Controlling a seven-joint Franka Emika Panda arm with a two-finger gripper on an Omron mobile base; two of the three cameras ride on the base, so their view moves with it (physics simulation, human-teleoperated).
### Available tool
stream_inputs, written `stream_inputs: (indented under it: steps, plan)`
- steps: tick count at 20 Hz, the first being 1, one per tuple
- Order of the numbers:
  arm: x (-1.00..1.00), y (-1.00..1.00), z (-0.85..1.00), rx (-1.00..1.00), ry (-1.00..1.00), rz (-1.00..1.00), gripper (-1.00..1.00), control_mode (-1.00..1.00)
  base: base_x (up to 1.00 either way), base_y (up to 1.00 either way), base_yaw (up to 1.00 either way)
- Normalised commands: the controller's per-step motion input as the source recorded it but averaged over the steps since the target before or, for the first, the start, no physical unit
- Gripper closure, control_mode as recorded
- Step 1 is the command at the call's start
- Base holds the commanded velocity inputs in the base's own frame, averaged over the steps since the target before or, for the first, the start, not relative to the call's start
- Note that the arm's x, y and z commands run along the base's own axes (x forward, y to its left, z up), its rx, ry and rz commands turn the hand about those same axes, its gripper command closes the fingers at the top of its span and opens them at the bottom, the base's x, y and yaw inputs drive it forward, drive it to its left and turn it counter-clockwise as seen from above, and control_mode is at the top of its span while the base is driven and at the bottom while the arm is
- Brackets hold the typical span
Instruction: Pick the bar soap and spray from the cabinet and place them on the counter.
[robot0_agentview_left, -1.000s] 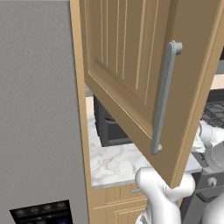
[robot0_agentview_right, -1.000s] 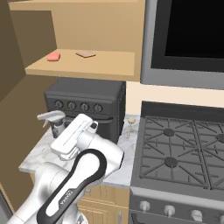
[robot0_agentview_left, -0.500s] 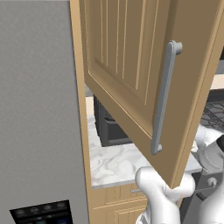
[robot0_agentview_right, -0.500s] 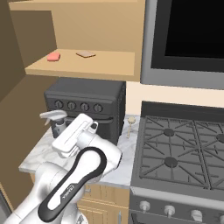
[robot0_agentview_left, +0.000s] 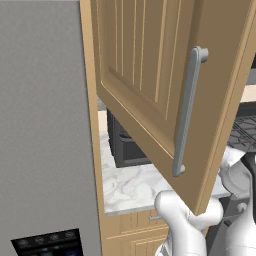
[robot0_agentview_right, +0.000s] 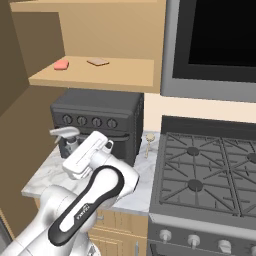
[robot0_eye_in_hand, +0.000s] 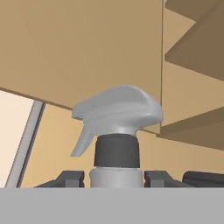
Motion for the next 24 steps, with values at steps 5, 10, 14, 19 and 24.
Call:
stream_inputs:
  steps: [5,10,14,19,24]
  plan:
    - [0.13,0.00,-0.16,0.00,0.00,0.00,1.00,-1.00,0.00,0.00,0.00]
    - [0.11,0.00,-0.18,0.00,0.00,0.00,1.00,-1.00,0.00,0.00,0.00]
    - [0.04,0.00,-0.18,0.00,0.00,0.00,1.00,-1.00,0.00,0.00,0.00]
    - [0.05,0.02,-0.20,0.00,0.00,0.00,1.00,-1.00,0.00,0.00,0.00]
    - [0.05,0.00,-0.11,0.00,0.00,0.00,1.00,-1.00,0.00,0.00,0.00]
